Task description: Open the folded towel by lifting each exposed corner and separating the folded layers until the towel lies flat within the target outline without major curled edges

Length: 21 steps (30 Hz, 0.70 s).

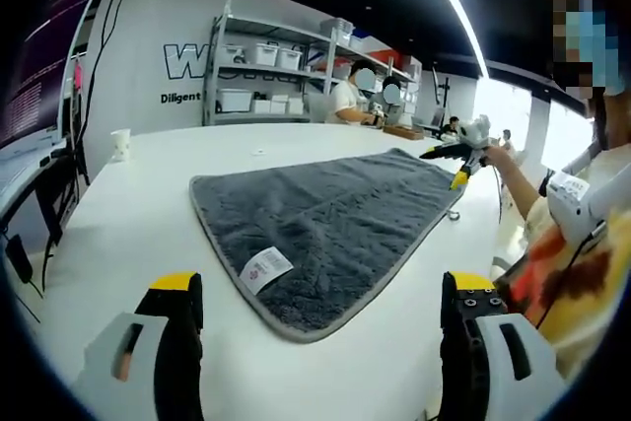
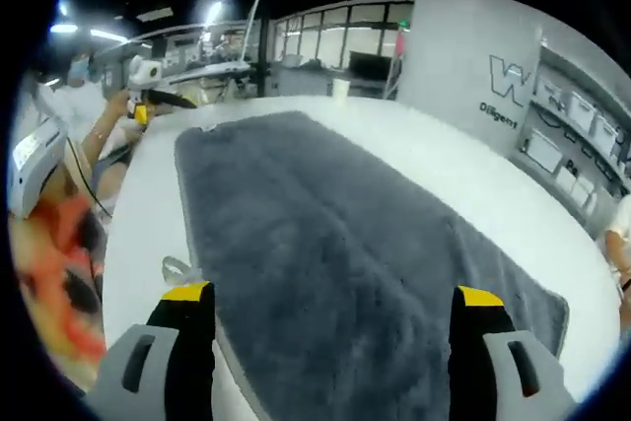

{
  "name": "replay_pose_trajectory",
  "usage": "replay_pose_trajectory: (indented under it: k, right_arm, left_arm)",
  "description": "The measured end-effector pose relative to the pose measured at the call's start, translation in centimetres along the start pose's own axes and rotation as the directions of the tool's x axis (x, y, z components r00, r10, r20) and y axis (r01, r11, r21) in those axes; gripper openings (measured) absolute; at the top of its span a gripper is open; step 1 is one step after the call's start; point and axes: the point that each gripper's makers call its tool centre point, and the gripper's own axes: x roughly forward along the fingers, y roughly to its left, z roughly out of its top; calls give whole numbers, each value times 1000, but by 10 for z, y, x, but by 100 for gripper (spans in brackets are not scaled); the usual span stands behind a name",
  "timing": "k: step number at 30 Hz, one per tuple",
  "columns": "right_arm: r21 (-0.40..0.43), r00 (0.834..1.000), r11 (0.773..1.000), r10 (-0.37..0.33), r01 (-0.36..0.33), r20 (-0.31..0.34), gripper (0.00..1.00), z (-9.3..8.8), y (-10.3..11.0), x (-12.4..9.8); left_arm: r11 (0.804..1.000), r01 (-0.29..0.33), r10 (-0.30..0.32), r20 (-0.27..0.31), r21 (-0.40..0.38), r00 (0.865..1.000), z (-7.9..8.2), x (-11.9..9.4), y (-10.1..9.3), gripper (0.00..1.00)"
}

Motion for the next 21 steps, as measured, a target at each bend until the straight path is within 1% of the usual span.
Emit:
replay_pose_trajectory:
  k: [2,3,4,7,9,11,14,16,18,20,21]
  right_arm:
    - [-25,999,999,36,-36,24,96,16,13,9]
    - [-34,997,998,56,-55,46,95,25,19,13]
    - [-44,995,996,84,-81,58,92,31,27,16]
    - [-87,986,984,159,-153,59,87,44,51,27]
    - [-107,981,978,184,-177,66,86,51,63,33]
    - [-122,973,971,218,-207,79,82,58,75,36]
    - [-146,960,960,257,-240,111,71,70,93,42]
    - [-159,953,952,280,-260,117,62,74,103,45]
    - [-168,945,943,309,-288,110,53,75,113,48]
    - [-180,934,930,342,-321,100,45,71,126,56]
    - [-173,929,924,360,-341,90,41,69,131,60]
  left_arm:
    - [1000,0,0,-2,-1,1000,0,0,-1,99]
    - [1000,-1,1,-2,0,1000,0,0,-1,99]
    - [1000,-1,1,-3,0,1000,0,0,-1,99]
    - [1000,2,-2,-1,1,1000,0,1,-2,99]
    - [1000,3,-3,-1,0,1000,0,2,-3,99]
    - [1000,4,-4,0,1,1000,1,2,-3,99]
    - [1000,6,-6,1,0,1000,1,3,-3,99]
    - [1000,7,-7,0,1,1000,2,3,-3,99]
    - [1000,7,-7,-1,4,1000,2,3,-4,99]
    - [1000,7,-7,0,6,1000,3,2,-4,99]
    - [1000,6,-6,2,6,1000,3,2,-4,99]
